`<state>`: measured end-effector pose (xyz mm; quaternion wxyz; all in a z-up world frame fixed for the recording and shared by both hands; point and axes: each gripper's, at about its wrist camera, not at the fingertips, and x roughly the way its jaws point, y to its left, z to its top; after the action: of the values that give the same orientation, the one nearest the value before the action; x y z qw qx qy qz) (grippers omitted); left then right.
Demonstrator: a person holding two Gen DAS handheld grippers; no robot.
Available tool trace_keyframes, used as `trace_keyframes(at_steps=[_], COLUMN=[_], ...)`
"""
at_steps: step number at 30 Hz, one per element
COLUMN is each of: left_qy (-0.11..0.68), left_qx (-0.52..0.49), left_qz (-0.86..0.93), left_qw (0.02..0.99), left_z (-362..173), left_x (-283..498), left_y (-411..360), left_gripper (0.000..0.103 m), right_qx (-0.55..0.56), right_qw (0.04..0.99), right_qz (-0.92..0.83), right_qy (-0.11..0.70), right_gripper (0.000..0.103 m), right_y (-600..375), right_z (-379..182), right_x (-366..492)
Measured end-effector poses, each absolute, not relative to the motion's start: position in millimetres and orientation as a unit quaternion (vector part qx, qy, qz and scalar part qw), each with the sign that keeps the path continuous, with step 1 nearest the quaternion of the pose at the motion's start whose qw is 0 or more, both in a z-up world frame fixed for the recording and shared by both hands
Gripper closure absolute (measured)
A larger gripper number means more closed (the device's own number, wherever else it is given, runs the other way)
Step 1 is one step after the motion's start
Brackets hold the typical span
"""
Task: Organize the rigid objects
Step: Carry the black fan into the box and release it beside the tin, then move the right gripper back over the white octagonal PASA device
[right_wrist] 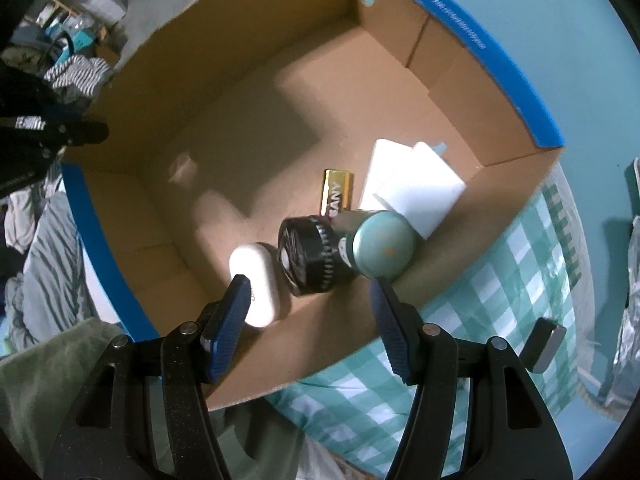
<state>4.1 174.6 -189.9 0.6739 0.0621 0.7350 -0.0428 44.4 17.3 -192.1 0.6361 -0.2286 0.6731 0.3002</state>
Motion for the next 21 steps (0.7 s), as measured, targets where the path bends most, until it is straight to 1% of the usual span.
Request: trace_keyframes(at_steps=[21], left_qy=[0.736], left_qx=[0.066], left_qz=[-0.043], left_qw=[0.673], left_z=[-190.5], left_x=[2.4], left_y=[173.3], left_gripper=[0.096], right_qx=[-0.129], right_qw=[0.702], right_qz=[0.244], right_qy=[0.657], right_gripper=[0.041], right_y=[-53.2], right_z=[-122.1], right_x=[57.8])
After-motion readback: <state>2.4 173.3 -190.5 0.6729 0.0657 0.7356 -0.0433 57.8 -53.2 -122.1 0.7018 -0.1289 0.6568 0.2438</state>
